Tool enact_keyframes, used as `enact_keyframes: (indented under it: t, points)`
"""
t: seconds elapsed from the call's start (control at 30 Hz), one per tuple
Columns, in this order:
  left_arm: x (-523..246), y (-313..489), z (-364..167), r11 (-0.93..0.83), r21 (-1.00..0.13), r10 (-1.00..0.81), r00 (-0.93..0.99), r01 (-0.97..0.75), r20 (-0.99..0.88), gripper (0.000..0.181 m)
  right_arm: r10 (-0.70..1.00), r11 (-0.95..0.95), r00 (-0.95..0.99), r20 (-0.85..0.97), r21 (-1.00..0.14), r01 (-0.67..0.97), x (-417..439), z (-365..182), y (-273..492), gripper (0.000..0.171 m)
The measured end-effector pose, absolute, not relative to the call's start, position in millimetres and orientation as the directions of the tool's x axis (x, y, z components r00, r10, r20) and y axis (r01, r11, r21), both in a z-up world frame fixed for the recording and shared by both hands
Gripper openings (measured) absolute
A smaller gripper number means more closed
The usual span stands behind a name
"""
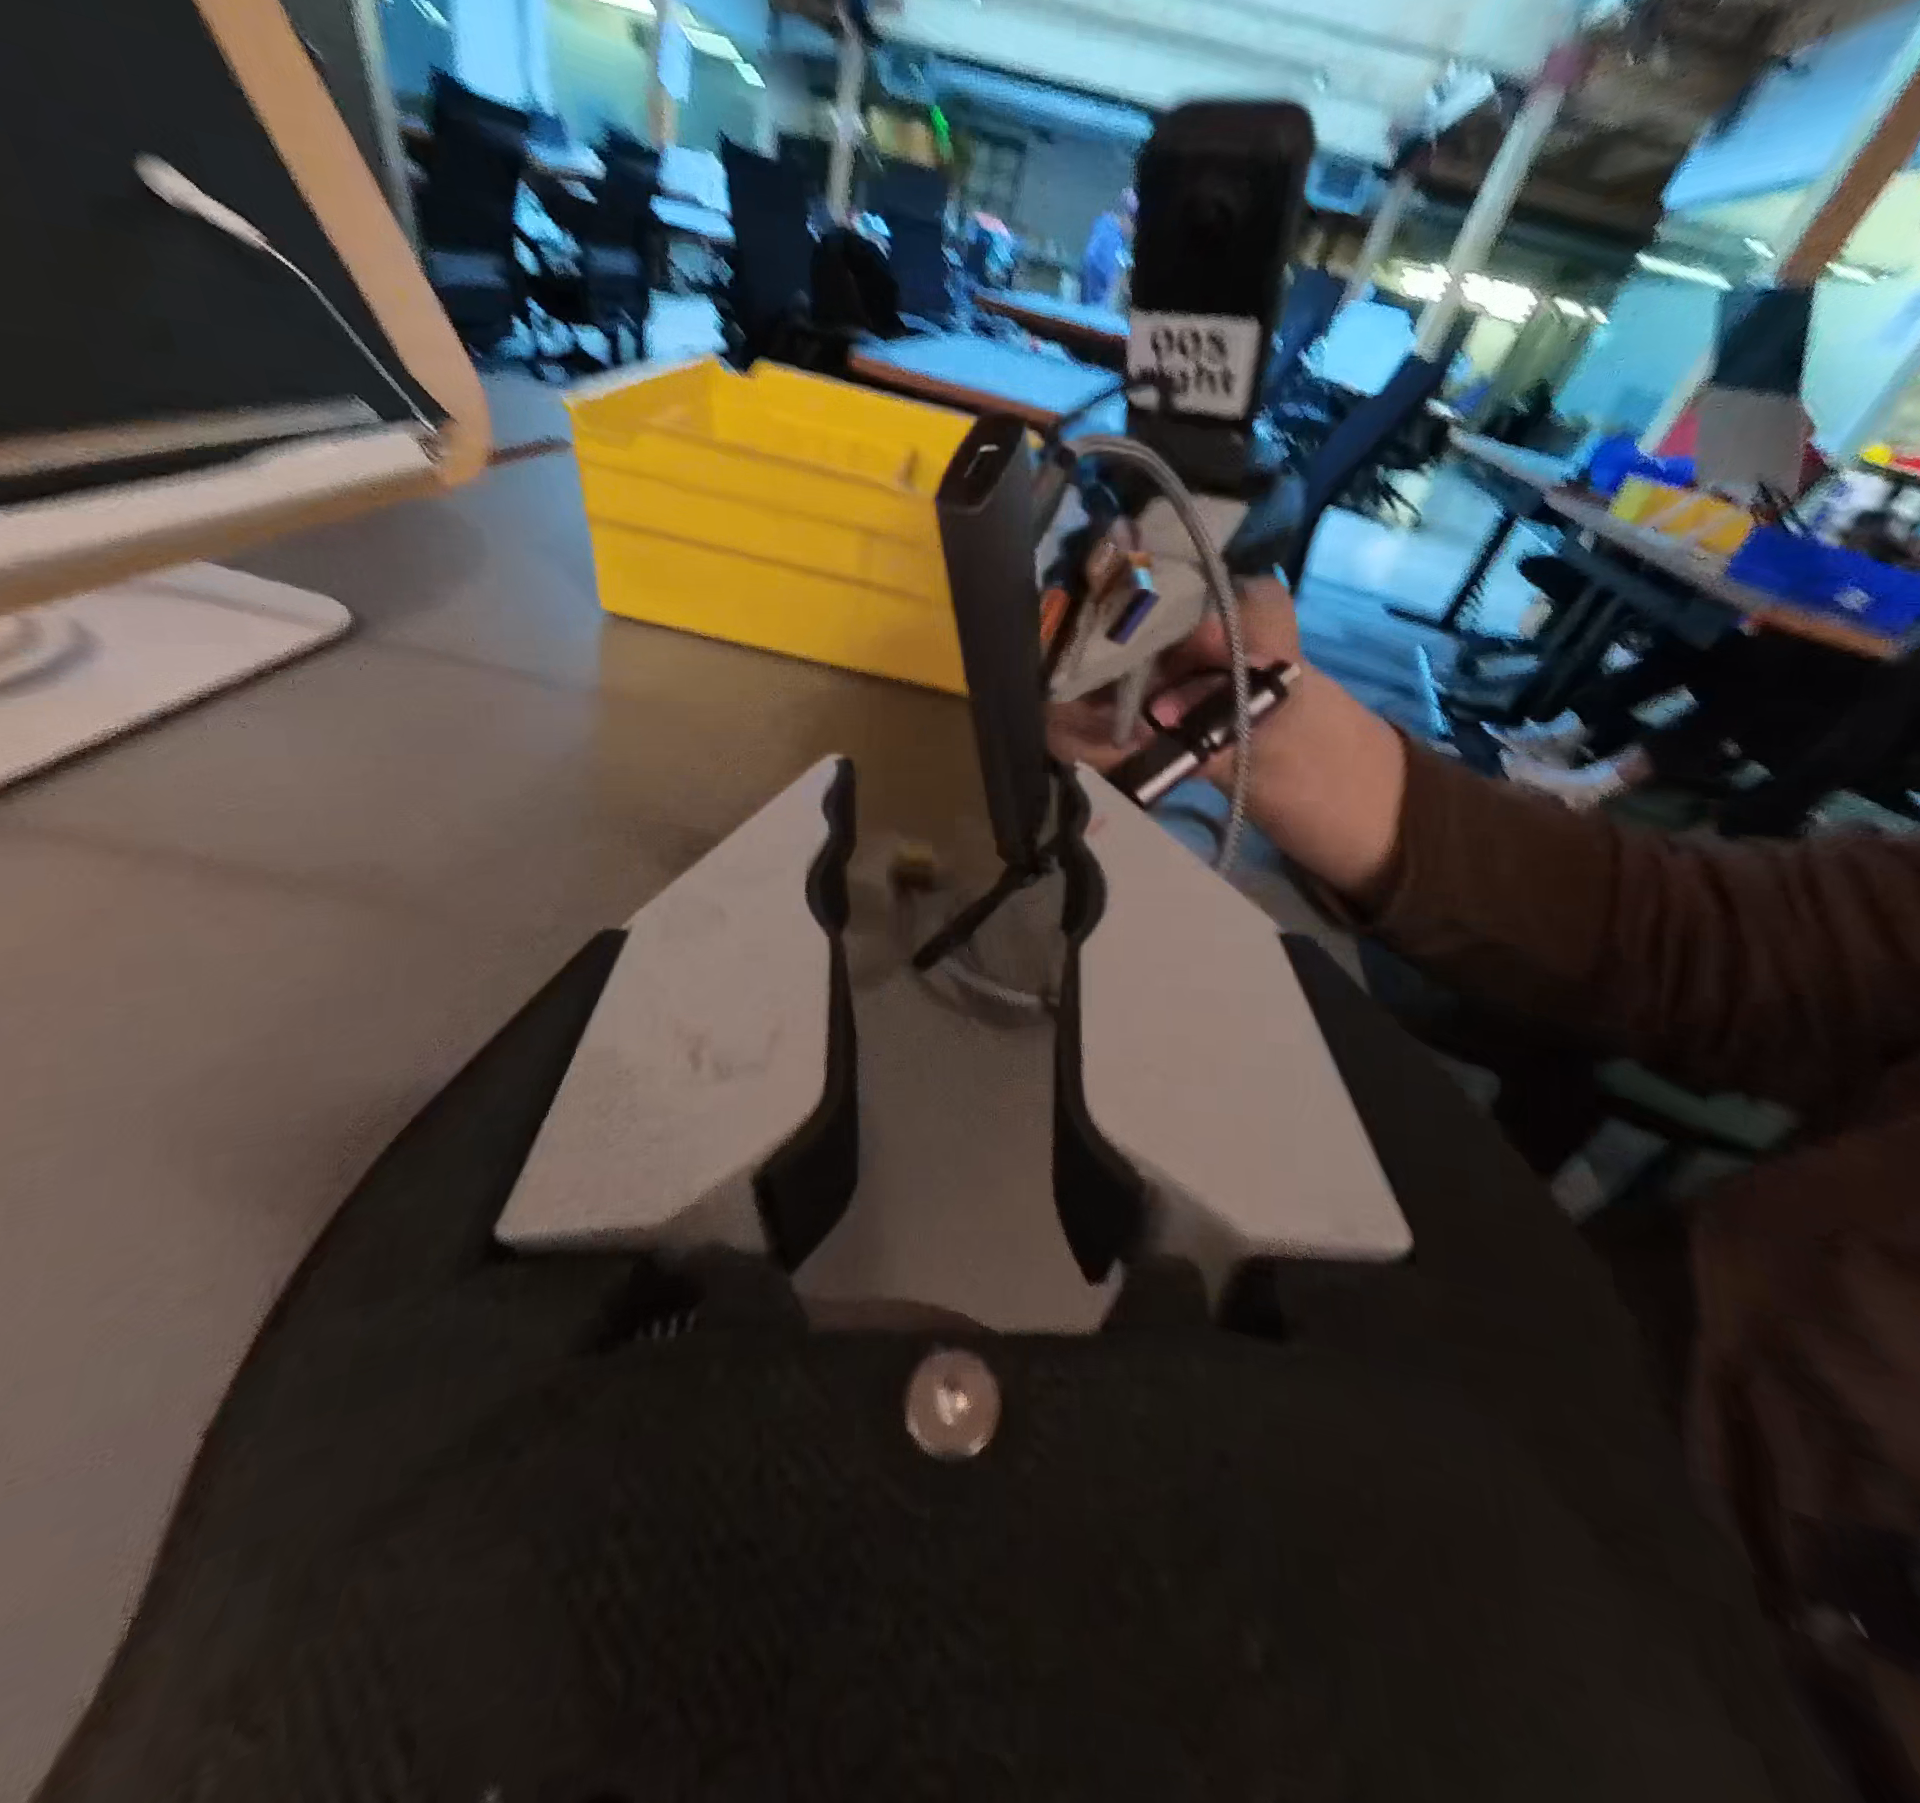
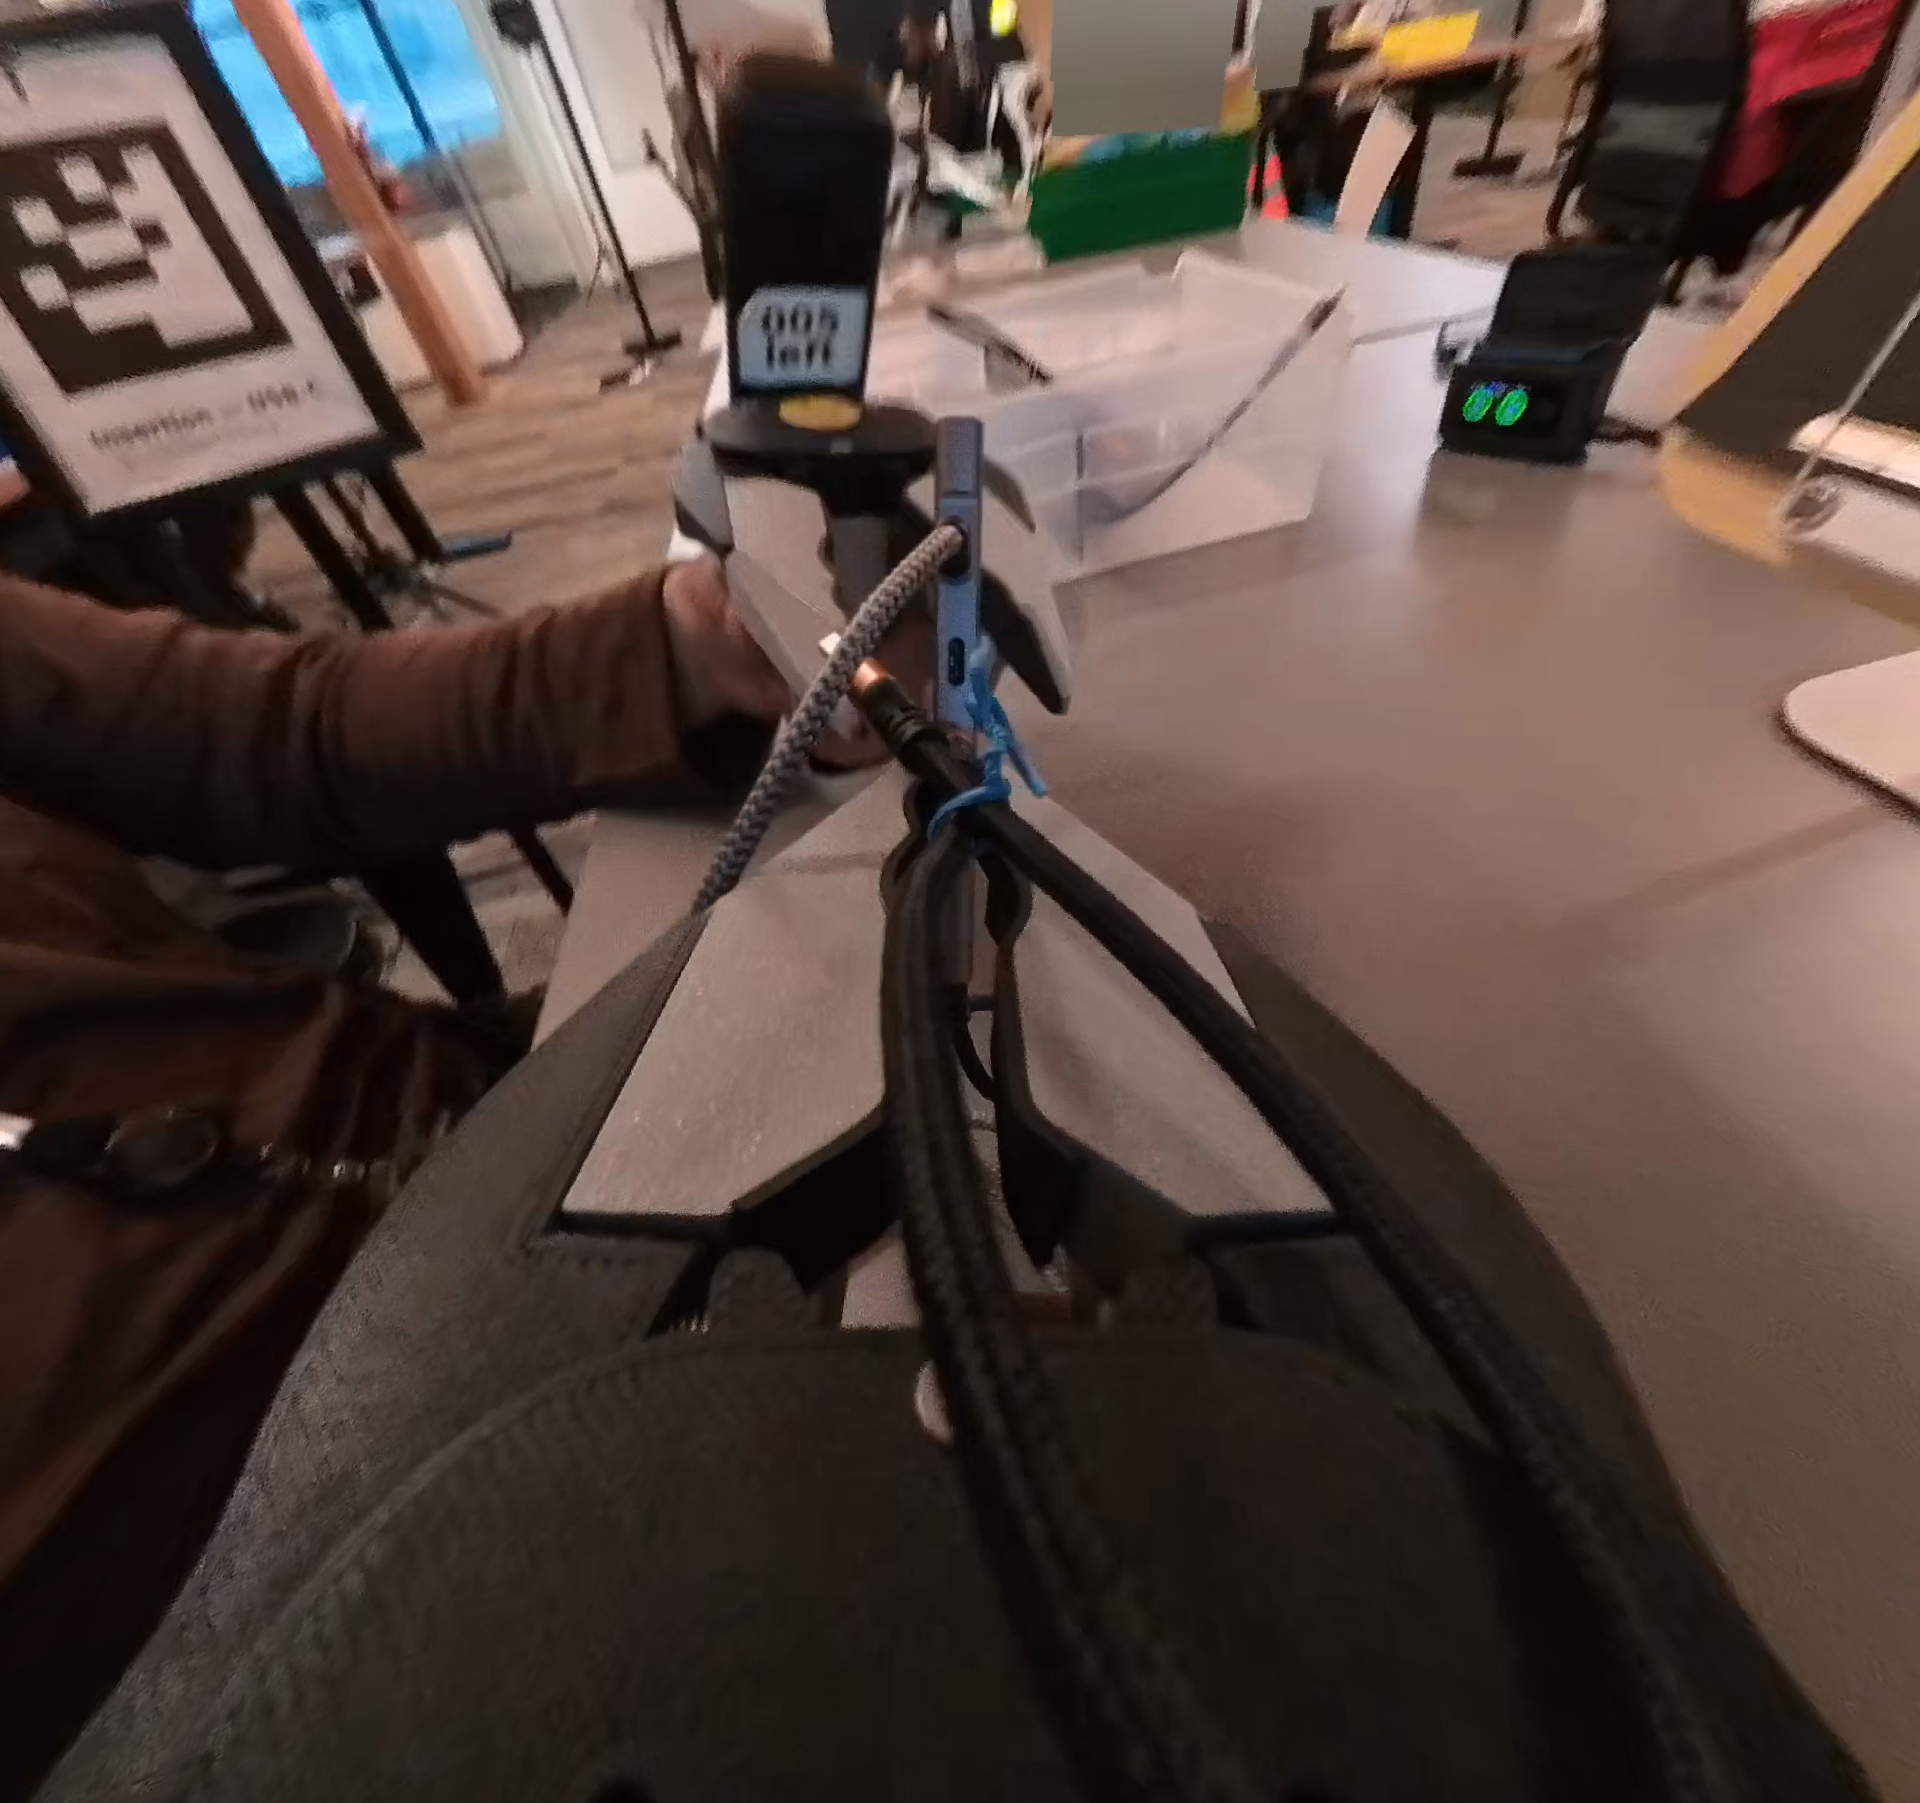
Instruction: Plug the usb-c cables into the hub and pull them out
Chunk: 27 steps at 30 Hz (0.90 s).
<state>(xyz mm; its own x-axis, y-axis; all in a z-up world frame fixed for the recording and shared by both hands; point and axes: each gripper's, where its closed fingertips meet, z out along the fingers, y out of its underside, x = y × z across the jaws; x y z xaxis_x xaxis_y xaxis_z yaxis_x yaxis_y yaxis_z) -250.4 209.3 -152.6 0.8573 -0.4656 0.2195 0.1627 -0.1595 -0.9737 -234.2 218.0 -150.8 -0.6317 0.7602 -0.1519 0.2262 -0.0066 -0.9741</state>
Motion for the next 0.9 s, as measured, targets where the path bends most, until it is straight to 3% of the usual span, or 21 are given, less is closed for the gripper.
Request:
enact_keyframes:
  t: [0.13,0.17,0.27,0.37,0.6,0.9]
  points:
    - [-240,206,-171,-0.241,-0.968,-0.5,0.846,0.067,0.183,0.048,0.747,0.144,-0.655,-0.113,-0.934,0.326,-232,-183,207,0.006]
    - [-239,205,-174,-0.245,-0.969,-0.505,0.848,0.039,0.162,0.045,0.733,0.157,-0.67,-0.116,-0.93,0.333,-231,-185,202,0.005]
    - [-233,196,-188,-0.29,-0.954,-0.549,0.829,-0.071,0.106,0.011,0.715,0.18,-0.689,-0.118,-0.922,0.344,-228,-189,198,0.005]
    - [-227,187,-196,-0.305,-0.942,-0.598,0.797,-0.138,0.077,0.006,0.692,0.2,-0.711,-0.126,-0.912,0.357,-224,-193,193,0.003]
    - [-237,180,-250,-0.471,-0.812,-0.574,0.819,-0.346,-0.016,0.006,0.735,0.312,-0.674,-0.073,-0.846,0.432,-232,-222,193,0.004]
    - [-234,186,-251,-0.455,-0.804,-0.572,0.817,-0.384,-0.066,0.006,0.727,0.293,-0.683,-0.068,-0.869,0.399,-235,-214,186,0.003]
